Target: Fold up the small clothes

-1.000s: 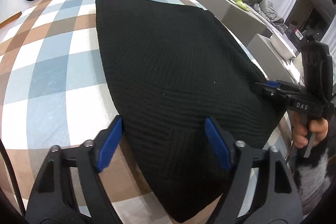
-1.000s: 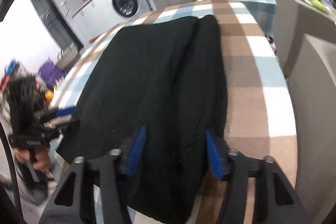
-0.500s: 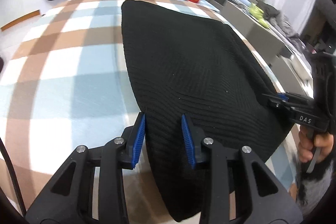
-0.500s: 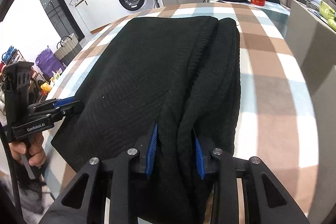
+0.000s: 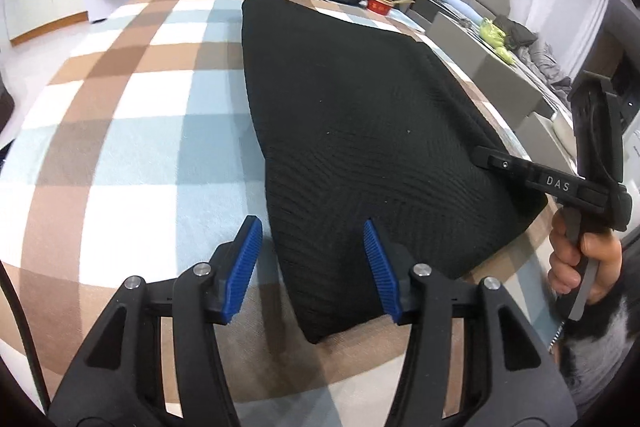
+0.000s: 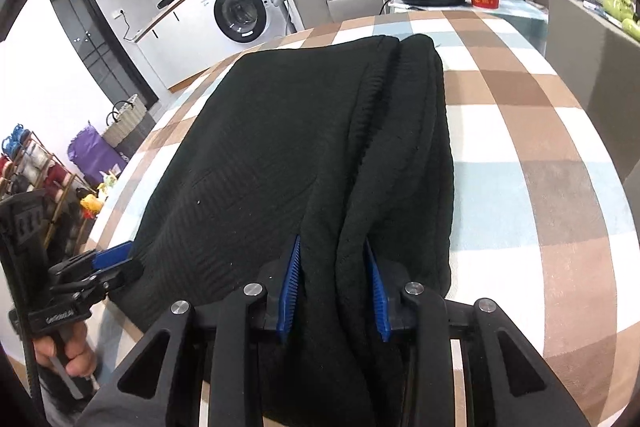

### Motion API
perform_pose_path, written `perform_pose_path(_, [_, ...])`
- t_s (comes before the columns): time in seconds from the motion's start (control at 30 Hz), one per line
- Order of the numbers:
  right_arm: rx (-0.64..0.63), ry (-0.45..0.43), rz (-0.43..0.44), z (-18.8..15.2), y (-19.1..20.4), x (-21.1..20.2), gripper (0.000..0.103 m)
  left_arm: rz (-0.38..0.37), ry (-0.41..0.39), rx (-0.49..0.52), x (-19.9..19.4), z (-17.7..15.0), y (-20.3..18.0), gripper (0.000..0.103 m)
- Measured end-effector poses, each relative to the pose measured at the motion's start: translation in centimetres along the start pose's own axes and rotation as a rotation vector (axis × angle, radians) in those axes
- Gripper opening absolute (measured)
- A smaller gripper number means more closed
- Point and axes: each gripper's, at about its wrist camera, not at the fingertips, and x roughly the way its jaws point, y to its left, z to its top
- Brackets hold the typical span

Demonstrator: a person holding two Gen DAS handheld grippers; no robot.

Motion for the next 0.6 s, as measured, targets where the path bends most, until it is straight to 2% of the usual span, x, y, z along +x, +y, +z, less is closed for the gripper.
perform_pose_path(0.2, [0.048, -0.008, 0.008, 2.0, 1.2, 2.2, 0.028, 0.046, -0.016, -0.075, -0.5, 0.3, 2.1, 0.049])
perform_pose_path(0.27, [0.058, -0.009, 0.001, 2.3, 1.3, 2.4, 0.030, 0.061, -0.024, -0.084, -0.8, 0.3, 2.6, 0.050])
perform_pose_path(0.33, [0.044, -0.012, 0.003, 2.1, 1.2, 1.8, 0.035, 0.093, -0.052, -0.069, -1.5, 0.1, 2.5, 0.055])
perform_pose_path(0.4, [0.027, -0.024, 0.011, 1.6, 0.9, 0.5, 0.044, 0.115, -0.085, -0.049, -2.3, -0.1, 2.1, 0.060])
perform_pose_path(0.47, [-0.002, -0.043, 0.008, 1.3, 0.7, -1.2, 0.049, 0.133, -0.128, -0.018, -3.3, -0.1, 1.2, 0.074])
perform_pose_path(0.53, [-0.045, -0.069, 0.001, 0.9, 0.8, -2.8, 0.062, 0.145, -0.174, 0.005, -4.3, -0.1, 0.5, 0.083])
perform_pose_path(0.6, [-0.077, -0.123, 0.010, 0.4, 1.0, -4.5, 0.088, 0.152, -0.213, 0.027, -5.3, -0.1, -0.4, 0.086])
